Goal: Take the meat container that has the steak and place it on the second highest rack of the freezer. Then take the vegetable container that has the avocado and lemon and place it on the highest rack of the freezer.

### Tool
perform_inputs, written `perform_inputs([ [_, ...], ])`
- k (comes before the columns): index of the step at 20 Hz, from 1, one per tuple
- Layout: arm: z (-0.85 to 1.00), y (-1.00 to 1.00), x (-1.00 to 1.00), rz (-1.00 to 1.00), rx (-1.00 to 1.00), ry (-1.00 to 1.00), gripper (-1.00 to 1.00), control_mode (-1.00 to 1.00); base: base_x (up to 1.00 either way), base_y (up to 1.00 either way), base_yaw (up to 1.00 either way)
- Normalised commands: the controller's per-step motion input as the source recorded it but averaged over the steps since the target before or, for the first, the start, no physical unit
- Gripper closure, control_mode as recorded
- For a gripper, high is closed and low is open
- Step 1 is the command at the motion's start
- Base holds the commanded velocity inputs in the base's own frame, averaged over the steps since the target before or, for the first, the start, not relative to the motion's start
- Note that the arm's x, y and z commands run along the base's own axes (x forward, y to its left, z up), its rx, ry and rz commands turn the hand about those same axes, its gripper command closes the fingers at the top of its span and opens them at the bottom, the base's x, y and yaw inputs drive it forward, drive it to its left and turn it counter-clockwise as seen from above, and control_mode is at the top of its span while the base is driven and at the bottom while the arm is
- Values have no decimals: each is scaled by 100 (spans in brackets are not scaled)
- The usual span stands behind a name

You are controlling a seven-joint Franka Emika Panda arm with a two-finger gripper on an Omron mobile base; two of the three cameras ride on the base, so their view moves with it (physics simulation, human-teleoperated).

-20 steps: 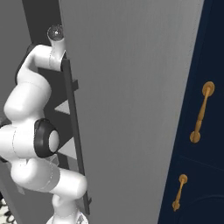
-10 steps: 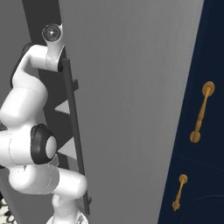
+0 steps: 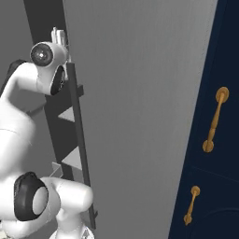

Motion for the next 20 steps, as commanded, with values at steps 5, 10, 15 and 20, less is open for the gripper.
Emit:
perform_inputs([
  [5, 10, -1, -100, 2, 0, 0, -100, -100, 0, 0, 0],
  [10, 36, -13, -100, 4, 0, 7, -100, -100, 0, 0, 0],
  [15, 27, -20, -100, 7, -7, 22, -100, -100, 0, 0, 0],
  [20, -31, -26, -82, 18, -27, 31, -100, -100, 0, 0, 0],
])
